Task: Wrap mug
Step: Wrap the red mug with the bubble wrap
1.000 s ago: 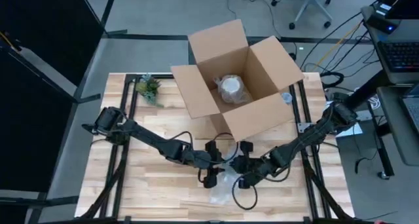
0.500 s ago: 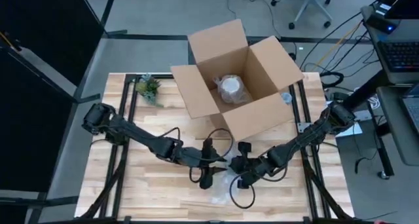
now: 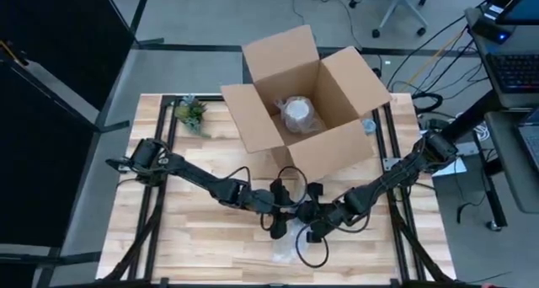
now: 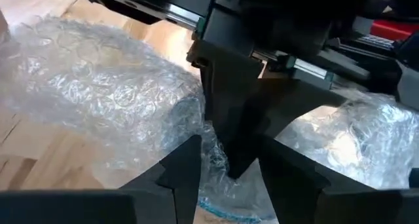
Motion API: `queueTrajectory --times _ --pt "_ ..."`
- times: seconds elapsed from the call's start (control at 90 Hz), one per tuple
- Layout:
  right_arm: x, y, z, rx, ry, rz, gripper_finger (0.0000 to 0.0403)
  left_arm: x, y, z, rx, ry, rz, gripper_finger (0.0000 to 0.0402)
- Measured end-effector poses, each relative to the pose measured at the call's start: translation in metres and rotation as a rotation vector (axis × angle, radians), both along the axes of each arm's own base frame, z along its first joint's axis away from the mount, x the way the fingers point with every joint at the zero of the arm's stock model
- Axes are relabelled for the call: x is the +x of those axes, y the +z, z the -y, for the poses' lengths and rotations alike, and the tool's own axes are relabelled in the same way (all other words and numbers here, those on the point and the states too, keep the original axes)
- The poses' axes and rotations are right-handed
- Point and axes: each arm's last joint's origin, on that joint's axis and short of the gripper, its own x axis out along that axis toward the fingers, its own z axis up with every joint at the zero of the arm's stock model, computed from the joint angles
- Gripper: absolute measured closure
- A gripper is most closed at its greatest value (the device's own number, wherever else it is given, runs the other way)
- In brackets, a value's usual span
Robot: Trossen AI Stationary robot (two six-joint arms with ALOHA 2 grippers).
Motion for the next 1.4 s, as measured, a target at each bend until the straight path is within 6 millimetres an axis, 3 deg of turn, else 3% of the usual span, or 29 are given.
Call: queueTrajectory --times 0.267,0.522,0.689,0.867,1.022,1.167,1.4 --pt "-0.011 0.040 0.003 0.060 0.052 -0.078 0.0380 -0.001 0.001 0.000 0.003 -0.001 0.003 0.0260" --pt "-0.040 0.082 -0.003 0.041 0.090 -0.170 0.0288 -0.001 0.001 0.000 0.002 -0.008 0.002 0.0260" --pt "-0.067 0.100 -0.017 0.160 0.064 -0.259 0.0243 -0.001 0.001 0.000 -0.001 -0.012 0.001 0.0260" --pt "-0.082 0.091 -0.058 0.256 0.101 -0.177 0.0240 -0.001 0.001 0.000 -0.003 -0.013 0.009 0.0260" --pt "-0.071 0.078 -0.079 0.124 0.119 0.042 0.0245 -0.001 0.001 -0.001 -0.003 -0.012 0.009 0.0260" --pt "-0.052 0.069 -0.075 -0.054 0.118 0.119 0.0245 -0.001 0.001 -0.001 -0.004 -0.012 0.009 0.0260" --pt "-0.015 0.034 -0.049 -0.089 0.124 -0.087 0.0245 -0.001 0.001 -0.001 -0.005 -0.013 0.009 0.0260"
